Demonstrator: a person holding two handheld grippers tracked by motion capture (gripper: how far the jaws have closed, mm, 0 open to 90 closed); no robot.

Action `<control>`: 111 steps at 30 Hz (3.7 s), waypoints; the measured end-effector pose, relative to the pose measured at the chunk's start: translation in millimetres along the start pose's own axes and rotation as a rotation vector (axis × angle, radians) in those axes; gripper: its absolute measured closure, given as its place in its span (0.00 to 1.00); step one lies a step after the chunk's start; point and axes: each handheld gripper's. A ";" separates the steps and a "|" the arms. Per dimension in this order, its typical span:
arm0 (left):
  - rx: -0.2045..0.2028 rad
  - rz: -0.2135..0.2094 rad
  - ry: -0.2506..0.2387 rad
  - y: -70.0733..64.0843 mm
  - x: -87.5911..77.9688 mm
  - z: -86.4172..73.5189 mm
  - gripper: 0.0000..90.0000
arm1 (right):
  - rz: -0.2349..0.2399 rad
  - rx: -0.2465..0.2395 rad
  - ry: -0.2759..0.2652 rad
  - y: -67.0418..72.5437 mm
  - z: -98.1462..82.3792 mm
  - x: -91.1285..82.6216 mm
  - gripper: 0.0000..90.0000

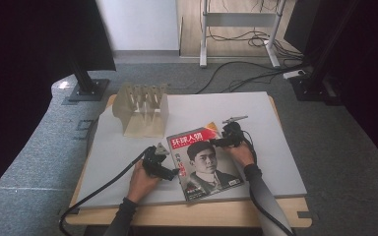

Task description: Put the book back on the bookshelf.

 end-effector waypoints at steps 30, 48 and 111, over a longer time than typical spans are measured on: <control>-0.007 0.002 -0.001 0.0 0.6 0.1 0.00 | -0.014 -0.165 0.028 17.3 11.0 -8.3 0.87; 0.004 -0.018 0.004 2.3 -1.0 -0.1 0.00 | -0.002 -0.329 -0.023 71.4 28.6 -59.9 0.95; 0.026 -0.077 -0.140 19.4 -84.2 115.3 0.84 | 0.021 -0.383 -0.249 86.7 56.9 -148.2 0.95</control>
Point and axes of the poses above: each handheld gripper's, and its own axes: x roughly forward along the jaws, z roughly out of its top, y roughly to its left, and after that the axes turned 4 degrees about x, right-handed
